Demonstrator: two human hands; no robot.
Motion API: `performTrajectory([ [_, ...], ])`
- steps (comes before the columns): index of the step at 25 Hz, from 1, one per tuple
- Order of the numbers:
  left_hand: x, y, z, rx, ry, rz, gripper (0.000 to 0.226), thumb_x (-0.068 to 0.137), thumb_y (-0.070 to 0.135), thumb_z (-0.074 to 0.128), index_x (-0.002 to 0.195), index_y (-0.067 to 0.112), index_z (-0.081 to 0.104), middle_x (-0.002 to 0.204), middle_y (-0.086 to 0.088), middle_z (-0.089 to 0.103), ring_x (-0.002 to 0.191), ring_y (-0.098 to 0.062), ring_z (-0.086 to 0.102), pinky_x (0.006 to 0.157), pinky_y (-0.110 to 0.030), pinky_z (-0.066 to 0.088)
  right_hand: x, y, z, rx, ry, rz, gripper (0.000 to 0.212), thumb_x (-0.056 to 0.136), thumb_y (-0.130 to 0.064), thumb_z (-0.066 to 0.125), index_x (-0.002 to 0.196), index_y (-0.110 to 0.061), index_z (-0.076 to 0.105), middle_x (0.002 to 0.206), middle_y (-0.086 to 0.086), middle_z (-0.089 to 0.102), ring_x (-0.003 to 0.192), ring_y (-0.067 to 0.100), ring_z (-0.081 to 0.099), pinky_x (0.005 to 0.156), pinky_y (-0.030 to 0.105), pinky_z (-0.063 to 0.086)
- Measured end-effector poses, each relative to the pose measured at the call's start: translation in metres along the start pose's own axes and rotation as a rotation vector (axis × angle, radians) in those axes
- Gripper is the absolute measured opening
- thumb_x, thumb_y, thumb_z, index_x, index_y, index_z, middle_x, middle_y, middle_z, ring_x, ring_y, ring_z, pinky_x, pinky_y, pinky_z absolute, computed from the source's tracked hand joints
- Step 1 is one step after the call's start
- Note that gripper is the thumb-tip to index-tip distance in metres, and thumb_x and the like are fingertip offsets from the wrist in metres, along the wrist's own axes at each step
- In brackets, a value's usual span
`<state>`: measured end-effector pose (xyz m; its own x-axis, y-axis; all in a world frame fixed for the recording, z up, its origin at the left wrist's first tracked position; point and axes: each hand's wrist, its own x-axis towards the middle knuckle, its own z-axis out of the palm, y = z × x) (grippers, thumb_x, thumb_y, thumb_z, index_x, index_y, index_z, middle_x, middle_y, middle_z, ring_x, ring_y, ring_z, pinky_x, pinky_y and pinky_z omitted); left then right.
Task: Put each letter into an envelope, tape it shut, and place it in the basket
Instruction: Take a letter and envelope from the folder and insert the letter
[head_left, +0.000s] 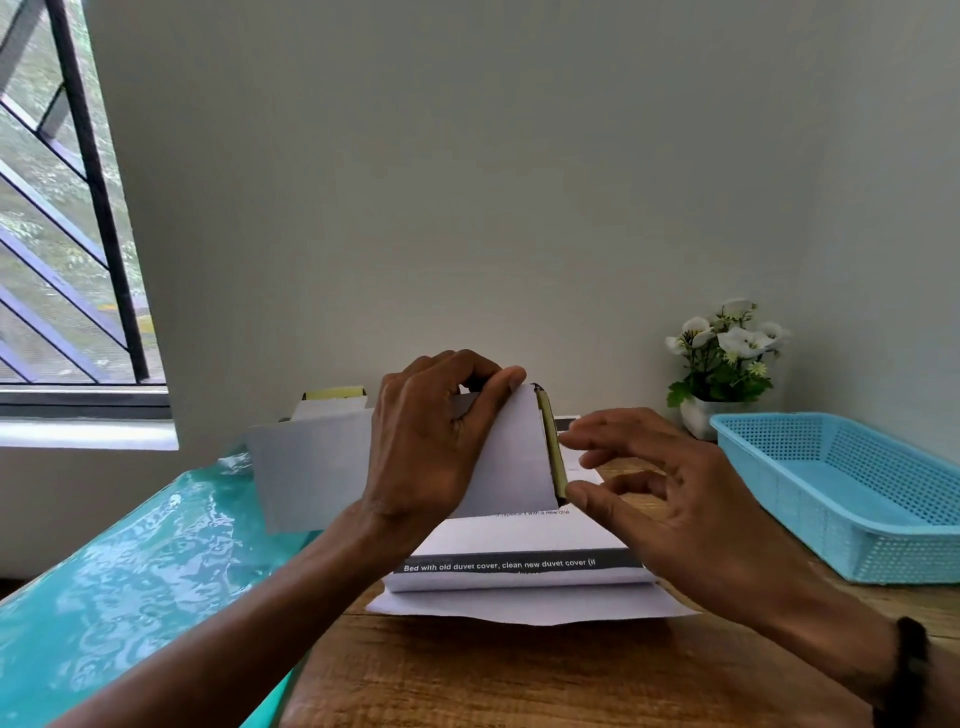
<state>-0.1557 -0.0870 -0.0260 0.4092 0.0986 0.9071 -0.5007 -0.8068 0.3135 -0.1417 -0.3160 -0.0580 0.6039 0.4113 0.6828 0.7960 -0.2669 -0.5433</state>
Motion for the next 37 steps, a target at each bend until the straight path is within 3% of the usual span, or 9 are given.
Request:
performTrajectory([
  [4, -0.002, 0.003, 0.001, -0.024, 0.002, -0.006, 0.026, 0.098, 0.045, 0.065, 0.087, 0.023, 0.076, 0.084, 0.014, 0.073, 0.077, -0.009, 0.067, 0.070, -0.032, 0.052, -0.002, 0.002, 0.001, -0.018, 0.014, -0.052, 0.024, 0.089, -0.032, 0.079, 0.109, -0.043, 0.073, 0.120, -0.026, 0.066, 0.105, 0.002, 0.070, 0.077, 0.015, 0.060],
  [7, -0.001, 0.006, -0.001, -0.051, 0.007, -0.005, 0.026, 0.097, 0.043, 0.066, 0.088, 0.021, 0.076, 0.084, 0.012, 0.073, 0.077, -0.010, 0.068, 0.070, -0.031, 0.052, -0.002, -0.001, -0.002, -0.001, 0.097, -0.054, 0.022, 0.085, -0.036, 0.078, 0.106, -0.037, 0.069, 0.108, -0.020, 0.068, 0.097, 0.005, 0.072, 0.075, 0.016, 0.061],
  [12, -0.003, 0.010, -0.003, -0.037, 0.012, -0.009, 0.033, 0.095, 0.047, 0.062, 0.091, 0.018, 0.077, 0.086, 0.007, 0.075, 0.078, -0.015, 0.069, 0.074, -0.043, 0.055, -0.005, -0.002, -0.001, -0.114, 0.000, -0.090, 0.032, 0.088, -0.052, 0.074, 0.119, -0.045, 0.071, 0.136, -0.019, 0.054, 0.108, 0.004, 0.066, 0.082, 0.017, 0.059],
  [16, -0.005, 0.012, -0.002, -0.042, -0.011, -0.028, 0.039, 0.095, 0.050, 0.058, 0.092, 0.016, 0.077, 0.088, 0.005, 0.075, 0.078, -0.017, 0.067, 0.078, -0.051, 0.055, -0.005, 0.004, 0.002, -0.158, -0.036, -0.020, 0.043, 0.085, -0.055, 0.076, 0.127, -0.052, 0.066, 0.139, -0.025, 0.051, 0.110, 0.002, 0.065, 0.080, 0.026, 0.064],
  [20, -0.005, 0.012, -0.001, -0.032, 0.009, -0.004, 0.042, 0.096, 0.053, 0.055, 0.091, 0.017, 0.076, 0.087, 0.007, 0.073, 0.077, -0.015, 0.066, 0.079, -0.050, 0.054, -0.003, 0.004, 0.004, 0.052, -0.022, 0.117, 0.052, 0.073, -0.067, 0.079, 0.122, -0.061, 0.062, 0.122, -0.028, 0.064, 0.110, -0.011, 0.064, 0.071, 0.012, 0.060],
  [23, -0.005, 0.013, 0.000, -0.031, 0.045, -0.002, 0.044, 0.095, 0.055, 0.054, 0.092, 0.017, 0.075, 0.088, 0.007, 0.073, 0.078, -0.013, 0.065, 0.079, -0.048, 0.054, 0.000, 0.002, 0.003, 0.116, -0.029, 0.140, 0.049, 0.071, -0.067, 0.081, 0.116, -0.065, 0.062, 0.114, -0.042, 0.064, 0.109, -0.023, 0.058, 0.066, 0.001, 0.050],
  [31, -0.015, 0.023, 0.004, 0.005, 0.058, 0.114, 0.031, 0.095, 0.043, 0.066, 0.088, 0.014, 0.076, 0.087, 0.004, 0.075, 0.079, -0.015, 0.064, 0.086, -0.036, 0.047, -0.008, 0.005, 0.006, 0.093, -0.282, 0.222, 0.087, 0.063, -0.079, 0.081, 0.140, -0.054, 0.053, 0.152, -0.024, 0.048, 0.117, 0.009, 0.069, 0.091, 0.035, 0.063],
  [34, -0.020, 0.031, 0.006, 0.009, 0.065, 0.232, 0.029, 0.093, 0.038, 0.069, 0.087, 0.011, 0.077, 0.085, 0.000, 0.076, 0.078, -0.018, 0.064, 0.086, -0.027, 0.041, -0.010, -0.002, 0.004, 0.021, -0.290, 0.180, 0.064, 0.070, -0.077, 0.075, 0.129, -0.060, 0.058, 0.140, -0.029, 0.058, 0.117, 0.001, 0.067, 0.094, 0.029, 0.061],
  [37, -0.018, 0.033, 0.003, -0.003, 0.037, 0.334, 0.024, 0.094, 0.036, 0.072, 0.099, 0.013, 0.077, 0.096, 0.001, 0.075, 0.088, -0.019, 0.065, 0.092, -0.029, 0.041, -0.002, -0.011, -0.002, 0.080, -0.061, 0.038, 0.022, 0.091, -0.034, 0.075, 0.110, -0.047, 0.073, 0.108, -0.028, 0.077, 0.101, -0.003, 0.073, 0.083, 0.014, 0.059],
])
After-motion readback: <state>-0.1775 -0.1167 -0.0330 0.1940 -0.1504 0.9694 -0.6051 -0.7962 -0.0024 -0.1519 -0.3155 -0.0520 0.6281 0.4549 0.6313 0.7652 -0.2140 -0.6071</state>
